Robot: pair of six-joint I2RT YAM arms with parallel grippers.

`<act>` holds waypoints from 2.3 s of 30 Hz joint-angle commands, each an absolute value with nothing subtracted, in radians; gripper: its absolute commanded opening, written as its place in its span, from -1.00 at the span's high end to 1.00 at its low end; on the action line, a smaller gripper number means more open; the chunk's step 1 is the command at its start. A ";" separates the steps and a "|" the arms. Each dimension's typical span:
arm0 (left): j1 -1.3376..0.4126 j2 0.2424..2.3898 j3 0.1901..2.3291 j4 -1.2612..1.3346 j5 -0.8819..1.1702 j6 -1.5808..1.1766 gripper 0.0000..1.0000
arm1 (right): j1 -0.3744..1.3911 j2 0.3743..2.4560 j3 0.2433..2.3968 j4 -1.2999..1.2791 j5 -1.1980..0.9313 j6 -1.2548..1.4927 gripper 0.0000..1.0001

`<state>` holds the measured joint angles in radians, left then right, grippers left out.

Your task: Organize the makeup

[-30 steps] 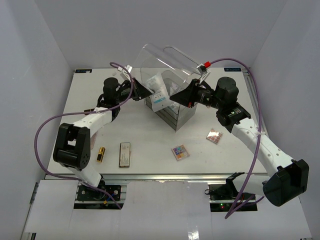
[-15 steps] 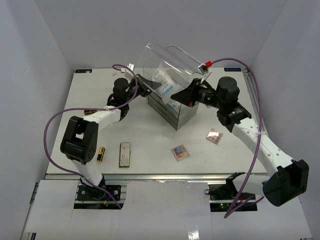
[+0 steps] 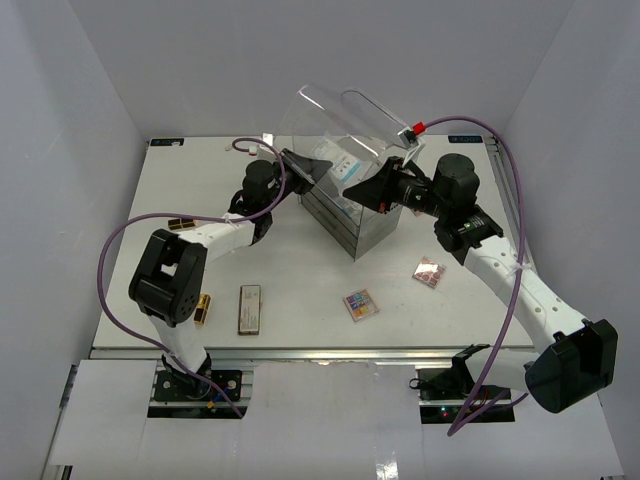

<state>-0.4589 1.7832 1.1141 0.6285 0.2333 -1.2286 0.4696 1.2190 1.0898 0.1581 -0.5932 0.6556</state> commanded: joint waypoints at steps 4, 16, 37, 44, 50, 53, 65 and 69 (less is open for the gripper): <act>-0.495 1.778 1.132 0.603 0.256 -1.243 -0.96 | 0.464 1.166 1.105 0.296 -0.599 0.653 0.77; -0.491 1.609 0.972 0.545 0.284 -1.164 -0.96 | 0.454 1.158 1.099 0.298 -0.597 0.653 0.77; -0.357 1.165 0.552 0.491 0.352 -1.035 -0.96 | 0.453 1.157 1.072 0.252 -0.594 0.608 0.69; -0.368 1.346 0.658 0.673 0.402 -1.167 -0.96 | 0.451 1.157 1.062 0.267 -0.608 0.606 0.66; -0.395 1.427 0.794 0.721 0.409 -1.213 -0.96 | 0.452 1.157 1.057 0.275 -0.620 0.603 0.61; -0.400 1.434 0.820 0.745 0.402 -1.227 -0.96 | 0.451 1.151 1.044 0.273 -0.618 0.591 0.51; -0.400 1.419 0.807 0.796 0.393 -1.264 -0.96 | 0.438 1.087 1.088 0.059 -0.720 0.252 -0.36; -0.400 1.419 0.800 0.787 0.391 -1.261 -0.96 | 0.430 1.035 1.089 -0.141 -0.854 -0.035 -0.58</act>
<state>-0.3969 1.4513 0.7914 0.7454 0.3956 -1.2579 0.4392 1.1064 1.0411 0.0566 -0.7002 0.3164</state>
